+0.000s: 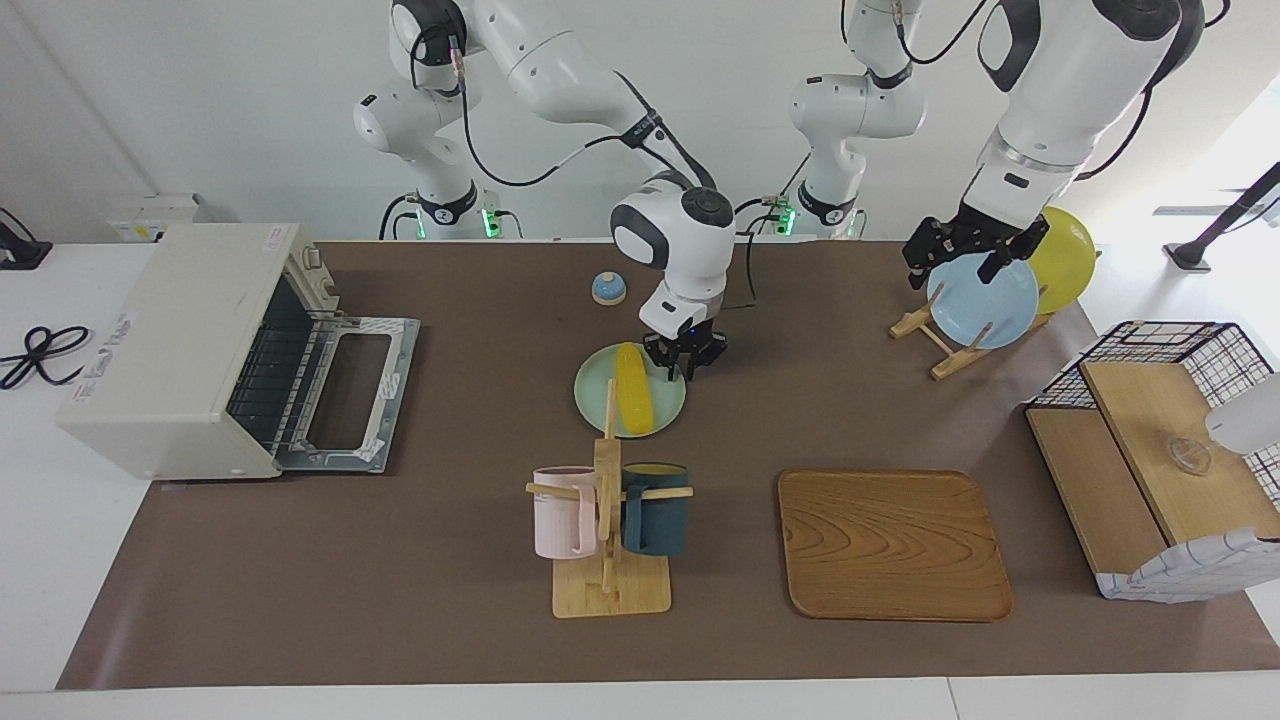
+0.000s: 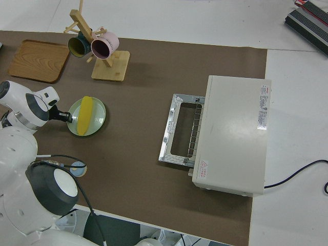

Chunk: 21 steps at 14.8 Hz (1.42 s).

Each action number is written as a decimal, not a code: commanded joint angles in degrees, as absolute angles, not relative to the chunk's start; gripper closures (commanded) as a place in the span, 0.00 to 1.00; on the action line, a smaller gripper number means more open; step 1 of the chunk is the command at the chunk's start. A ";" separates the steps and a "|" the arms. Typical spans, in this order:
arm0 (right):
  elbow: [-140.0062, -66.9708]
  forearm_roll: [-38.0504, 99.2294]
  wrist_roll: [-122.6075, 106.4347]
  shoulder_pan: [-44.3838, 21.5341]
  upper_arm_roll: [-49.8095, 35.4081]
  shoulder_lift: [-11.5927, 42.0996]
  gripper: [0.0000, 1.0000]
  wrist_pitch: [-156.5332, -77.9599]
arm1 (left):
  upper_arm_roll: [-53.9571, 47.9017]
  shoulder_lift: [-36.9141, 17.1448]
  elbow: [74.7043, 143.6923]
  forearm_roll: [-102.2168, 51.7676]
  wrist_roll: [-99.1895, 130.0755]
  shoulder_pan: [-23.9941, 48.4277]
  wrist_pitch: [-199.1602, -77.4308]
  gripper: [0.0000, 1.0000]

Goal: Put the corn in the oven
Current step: 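Grasp the corn on the green plate with the right gripper, then carry the corn into the open oven with the right gripper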

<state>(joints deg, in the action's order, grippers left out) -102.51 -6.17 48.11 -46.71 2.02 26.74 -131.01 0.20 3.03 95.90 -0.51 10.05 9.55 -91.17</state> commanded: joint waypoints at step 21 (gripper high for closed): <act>-117.24 -13.80 21.39 -20.78 1.85 -2.45 1.00 -108.37 | -1.93 3.08 98.35 0.44 3.43 3.16 -95.54 0.00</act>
<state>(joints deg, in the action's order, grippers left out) -112.42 -13.09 26.81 -26.36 2.61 1.89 -107.68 -1.59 2.91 97.91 -0.48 4.56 3.43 -94.78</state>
